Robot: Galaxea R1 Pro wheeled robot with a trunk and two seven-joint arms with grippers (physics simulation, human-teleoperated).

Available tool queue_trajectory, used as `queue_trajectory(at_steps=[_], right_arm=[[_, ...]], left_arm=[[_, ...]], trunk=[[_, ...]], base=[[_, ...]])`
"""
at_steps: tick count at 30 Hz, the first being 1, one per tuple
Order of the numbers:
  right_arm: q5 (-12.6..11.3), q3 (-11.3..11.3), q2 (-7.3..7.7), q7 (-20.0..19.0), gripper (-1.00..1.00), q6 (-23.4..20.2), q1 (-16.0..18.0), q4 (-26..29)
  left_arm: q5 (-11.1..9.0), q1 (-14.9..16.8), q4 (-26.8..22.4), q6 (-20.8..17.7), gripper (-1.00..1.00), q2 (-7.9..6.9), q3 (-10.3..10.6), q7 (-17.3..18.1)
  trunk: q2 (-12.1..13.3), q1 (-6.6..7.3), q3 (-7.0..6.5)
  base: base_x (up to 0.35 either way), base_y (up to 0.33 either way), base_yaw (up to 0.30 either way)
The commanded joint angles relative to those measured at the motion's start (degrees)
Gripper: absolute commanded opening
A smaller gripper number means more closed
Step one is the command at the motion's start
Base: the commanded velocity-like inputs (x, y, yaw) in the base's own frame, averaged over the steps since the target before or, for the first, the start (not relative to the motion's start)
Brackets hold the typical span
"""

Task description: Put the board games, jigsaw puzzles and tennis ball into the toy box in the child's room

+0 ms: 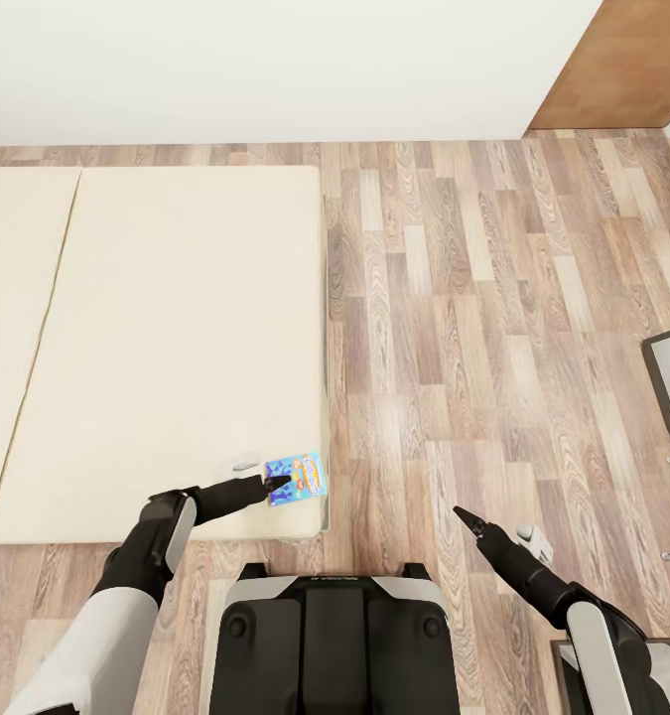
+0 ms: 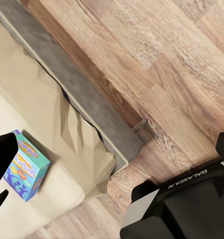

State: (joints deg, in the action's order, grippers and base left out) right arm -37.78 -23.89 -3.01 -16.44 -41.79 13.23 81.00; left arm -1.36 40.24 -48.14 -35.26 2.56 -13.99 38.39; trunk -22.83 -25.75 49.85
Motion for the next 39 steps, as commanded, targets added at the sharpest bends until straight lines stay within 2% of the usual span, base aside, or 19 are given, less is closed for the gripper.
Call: queue_trajectory(at_steps=[1,12,39], right_arm=[[0.1,-0.2,-0.06,-0.3,1.0,-0.4,0.0,0.0],[0.0,-0.2,-0.06,-0.3,1.0,-0.4,0.0,0.0],[0.0,-0.2,-0.06,-0.3,1.0,-0.3,0.0,0.0]], left_arm=[[-0.1,0.0,0.0,-0.5,1.0,0.07,-0.2,0.2],[-0.1,0.1,0.0,-0.3,1.0,1.25,-0.2,0.2],[-0.2,0.1,0.0,-0.3,1.0,1.36,-0.4,0.0]], trunk=[[-0.1,-0.03,0.06],[-0.1,-0.03,0.06],[-0.1,-0.03,0.06]], base=[[0.0,0.0,0.0],[0.0,0.0,0.0],[0.0,0.0,0.0]])
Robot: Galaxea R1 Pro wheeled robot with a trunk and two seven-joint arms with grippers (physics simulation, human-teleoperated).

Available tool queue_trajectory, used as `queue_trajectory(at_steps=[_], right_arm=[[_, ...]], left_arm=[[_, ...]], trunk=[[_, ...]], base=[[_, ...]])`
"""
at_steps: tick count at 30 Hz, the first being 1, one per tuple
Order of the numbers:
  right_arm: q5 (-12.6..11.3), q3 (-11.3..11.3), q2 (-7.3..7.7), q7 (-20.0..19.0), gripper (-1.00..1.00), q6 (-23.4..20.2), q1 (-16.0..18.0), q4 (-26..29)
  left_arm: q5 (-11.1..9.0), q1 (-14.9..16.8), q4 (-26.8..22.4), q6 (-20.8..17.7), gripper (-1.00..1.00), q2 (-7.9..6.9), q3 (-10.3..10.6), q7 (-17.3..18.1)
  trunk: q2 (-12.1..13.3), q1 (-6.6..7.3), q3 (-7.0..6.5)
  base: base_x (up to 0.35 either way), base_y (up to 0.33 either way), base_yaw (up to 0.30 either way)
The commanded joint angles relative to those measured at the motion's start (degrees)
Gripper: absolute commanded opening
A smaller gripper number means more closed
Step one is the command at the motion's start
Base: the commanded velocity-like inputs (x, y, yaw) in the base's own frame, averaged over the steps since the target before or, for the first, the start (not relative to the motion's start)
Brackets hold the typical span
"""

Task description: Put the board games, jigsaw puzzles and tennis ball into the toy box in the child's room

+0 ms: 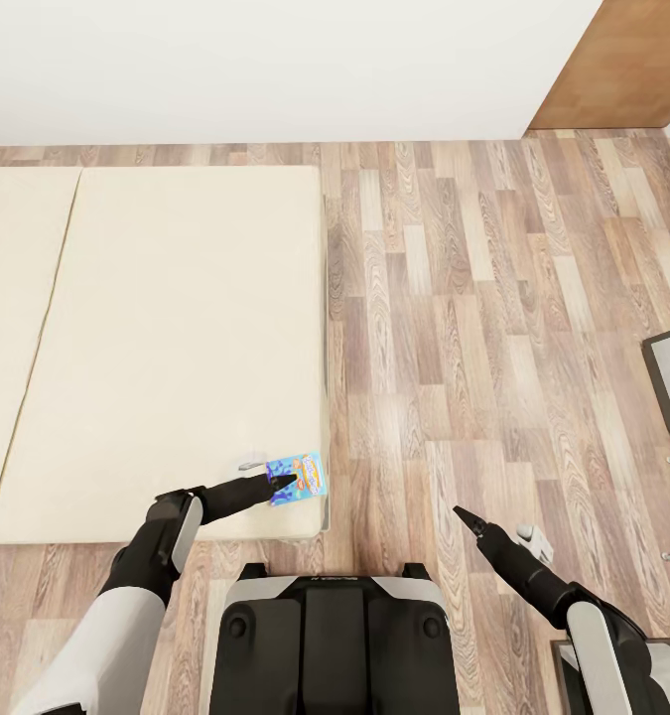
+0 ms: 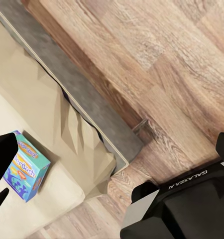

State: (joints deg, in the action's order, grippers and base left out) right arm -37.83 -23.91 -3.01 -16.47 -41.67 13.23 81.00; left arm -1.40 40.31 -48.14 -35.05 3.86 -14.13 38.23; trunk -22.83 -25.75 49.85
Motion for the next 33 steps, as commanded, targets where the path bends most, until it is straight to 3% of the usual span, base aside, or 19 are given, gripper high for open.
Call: queue_trajectory(at_steps=[1,18,33], right_arm=[[0.0,-0.2,-0.06,-0.2,1.0,-0.4,0.0,0.0],[0.1,-0.2,-0.06,-0.2,1.0,-0.3,0.1,-0.2],[0.2,-0.2,-0.06,-0.2,1.0,-0.3,0.1,-0.3]], left_arm=[[-0.2,0.0,0.0,-0.6,1.0,0.05,-0.3,0.1],[-0.1,0.1,0.4,-0.7,1.0,-0.04,-0.6,-1.8],[-0.1,0.4,6.2,2.6,1.0,-0.3,-0.6,-1.9]], trunk=[[-0.1,-0.03,0.06],[-0.1,-0.03,0.06],[-0.1,-0.03,0.06]], base=[[0.0,0.0,0.0],[0.0,0.0,0.0],[0.0,0.0,0.0]])
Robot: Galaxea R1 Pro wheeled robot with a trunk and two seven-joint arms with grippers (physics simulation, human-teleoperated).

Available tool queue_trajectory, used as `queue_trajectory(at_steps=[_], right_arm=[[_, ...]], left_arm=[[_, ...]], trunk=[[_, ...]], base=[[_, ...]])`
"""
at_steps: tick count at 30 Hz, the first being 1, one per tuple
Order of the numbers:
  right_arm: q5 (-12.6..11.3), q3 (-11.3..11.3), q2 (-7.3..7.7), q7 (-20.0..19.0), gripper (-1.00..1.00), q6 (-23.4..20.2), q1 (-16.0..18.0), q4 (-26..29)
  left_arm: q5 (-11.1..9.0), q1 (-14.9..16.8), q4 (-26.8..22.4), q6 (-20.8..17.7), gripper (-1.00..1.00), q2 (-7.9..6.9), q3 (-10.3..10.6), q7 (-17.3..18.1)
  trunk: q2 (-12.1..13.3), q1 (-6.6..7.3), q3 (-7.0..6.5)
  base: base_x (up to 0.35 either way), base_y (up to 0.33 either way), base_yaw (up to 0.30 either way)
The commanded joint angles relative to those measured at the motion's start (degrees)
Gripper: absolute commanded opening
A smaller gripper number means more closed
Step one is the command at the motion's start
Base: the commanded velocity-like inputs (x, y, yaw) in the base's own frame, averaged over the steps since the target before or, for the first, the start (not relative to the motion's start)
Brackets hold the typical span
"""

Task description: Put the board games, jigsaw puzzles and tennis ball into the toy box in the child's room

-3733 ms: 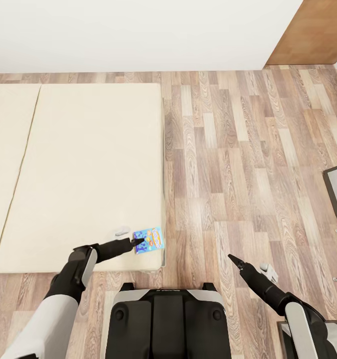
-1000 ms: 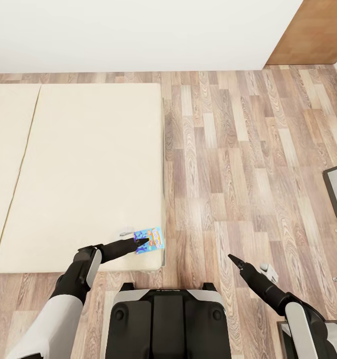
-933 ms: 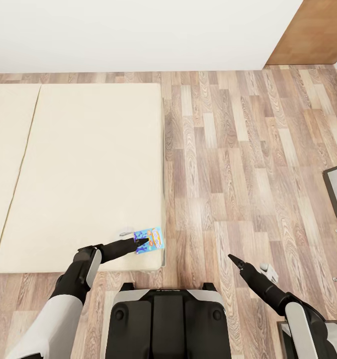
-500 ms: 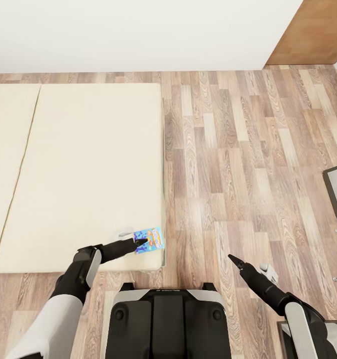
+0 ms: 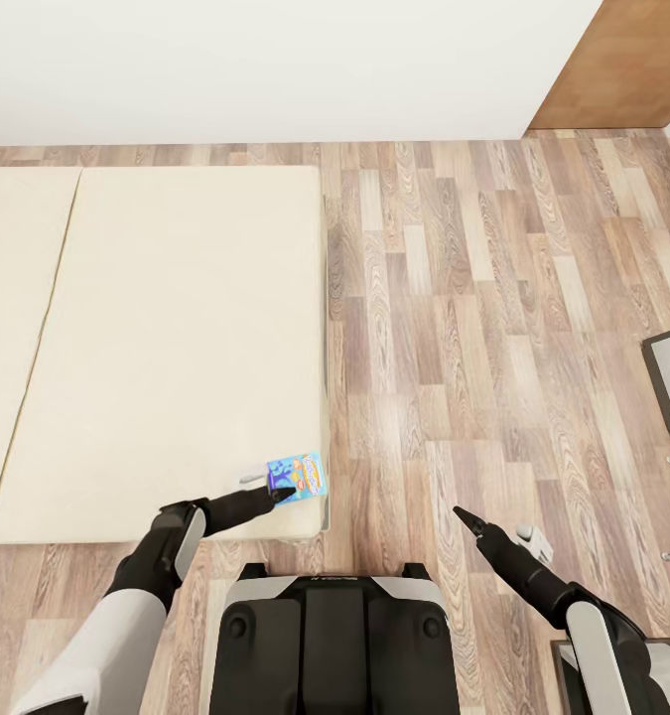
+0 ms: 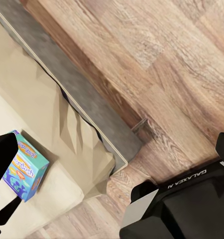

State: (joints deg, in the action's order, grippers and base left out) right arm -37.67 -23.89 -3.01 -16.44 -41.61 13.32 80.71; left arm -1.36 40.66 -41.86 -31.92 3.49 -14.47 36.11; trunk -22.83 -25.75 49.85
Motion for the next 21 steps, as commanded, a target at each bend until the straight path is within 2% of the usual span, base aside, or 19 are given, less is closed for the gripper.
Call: queue_trajectory(at_steps=[1,21], right_arm=[[0.1,-0.2,-0.06,-0.3,1.0,-0.4,0.0,0.0],[0.1,-0.1,-0.06,-0.3,1.0,-0.4,0.0,0.1]], left_arm=[[-0.1,0.0,0.0,-0.4,1.0,0.08,-0.3,0.2],[-0.2,0.0,0.3,2.4,1.0,0.28,-0.2,0.3]], trunk=[[-0.1,-0.03,0.06],[-0.1,-0.03,0.06]], base=[[0.0,0.0,0.0],[0.0,0.0,0.0]])
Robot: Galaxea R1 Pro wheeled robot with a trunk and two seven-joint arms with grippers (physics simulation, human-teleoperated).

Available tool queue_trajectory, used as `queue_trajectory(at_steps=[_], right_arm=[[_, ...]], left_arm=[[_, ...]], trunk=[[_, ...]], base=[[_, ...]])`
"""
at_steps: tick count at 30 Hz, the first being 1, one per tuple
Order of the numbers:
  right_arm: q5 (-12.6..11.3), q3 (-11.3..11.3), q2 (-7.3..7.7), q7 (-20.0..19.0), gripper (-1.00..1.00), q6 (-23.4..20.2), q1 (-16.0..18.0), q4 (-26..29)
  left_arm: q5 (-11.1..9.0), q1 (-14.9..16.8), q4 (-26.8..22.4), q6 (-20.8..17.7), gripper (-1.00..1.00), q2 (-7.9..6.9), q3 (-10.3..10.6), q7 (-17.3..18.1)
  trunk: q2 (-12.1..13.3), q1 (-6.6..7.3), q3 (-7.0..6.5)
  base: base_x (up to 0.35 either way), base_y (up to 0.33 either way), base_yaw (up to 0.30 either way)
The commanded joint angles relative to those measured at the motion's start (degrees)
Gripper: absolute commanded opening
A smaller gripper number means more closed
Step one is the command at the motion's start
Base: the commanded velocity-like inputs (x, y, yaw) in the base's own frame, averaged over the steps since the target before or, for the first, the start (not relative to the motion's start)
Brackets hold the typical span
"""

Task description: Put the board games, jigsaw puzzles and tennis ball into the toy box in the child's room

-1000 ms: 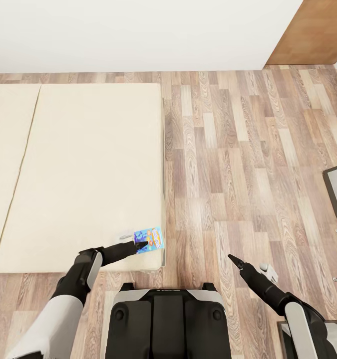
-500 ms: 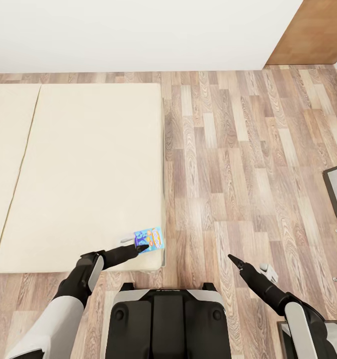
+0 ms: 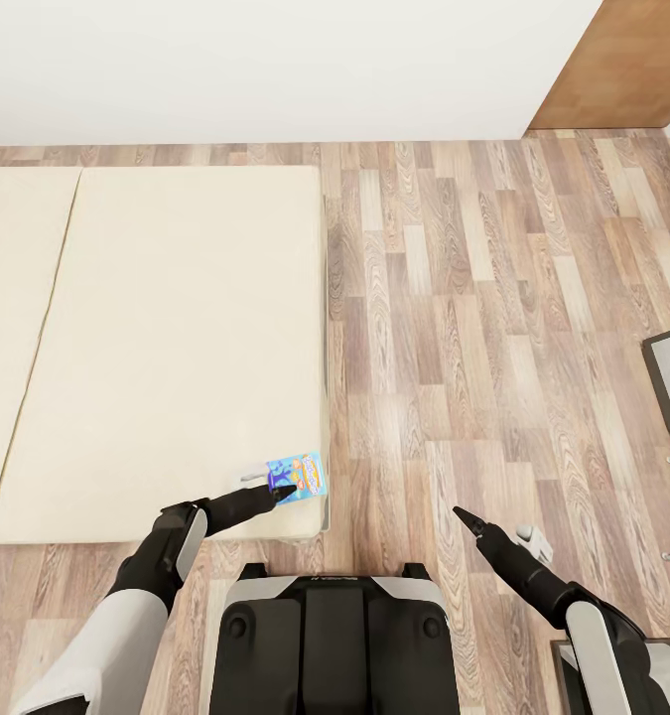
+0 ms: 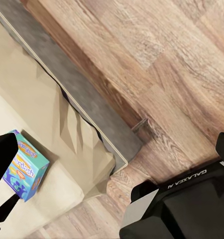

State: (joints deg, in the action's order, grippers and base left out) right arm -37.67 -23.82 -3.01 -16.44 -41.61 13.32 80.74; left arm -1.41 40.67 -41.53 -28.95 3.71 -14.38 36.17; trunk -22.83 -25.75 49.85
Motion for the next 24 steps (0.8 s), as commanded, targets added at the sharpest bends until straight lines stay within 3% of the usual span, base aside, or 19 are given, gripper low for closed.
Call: queue_trajectory(at_steps=[1,24], right_arm=[[0.0,-0.2,-0.06,-0.3,1.0,-0.4,0.0,0.0],[0.1,0.0,-0.11,-0.3,1.0,-0.4,0.0,0.0]], left_arm=[[-0.1,0.0,0.0,-0.4,1.0,0.07,-0.3,0.2],[-0.2,0.0,0.0,-0.1,1.0,-0.12,-0.2,1.2]], trunk=[[-0.1,-0.03,0.06],[-0.1,-0.03,0.06]], base=[[0.0,0.0,0.0],[0.0,0.0,0.0]])
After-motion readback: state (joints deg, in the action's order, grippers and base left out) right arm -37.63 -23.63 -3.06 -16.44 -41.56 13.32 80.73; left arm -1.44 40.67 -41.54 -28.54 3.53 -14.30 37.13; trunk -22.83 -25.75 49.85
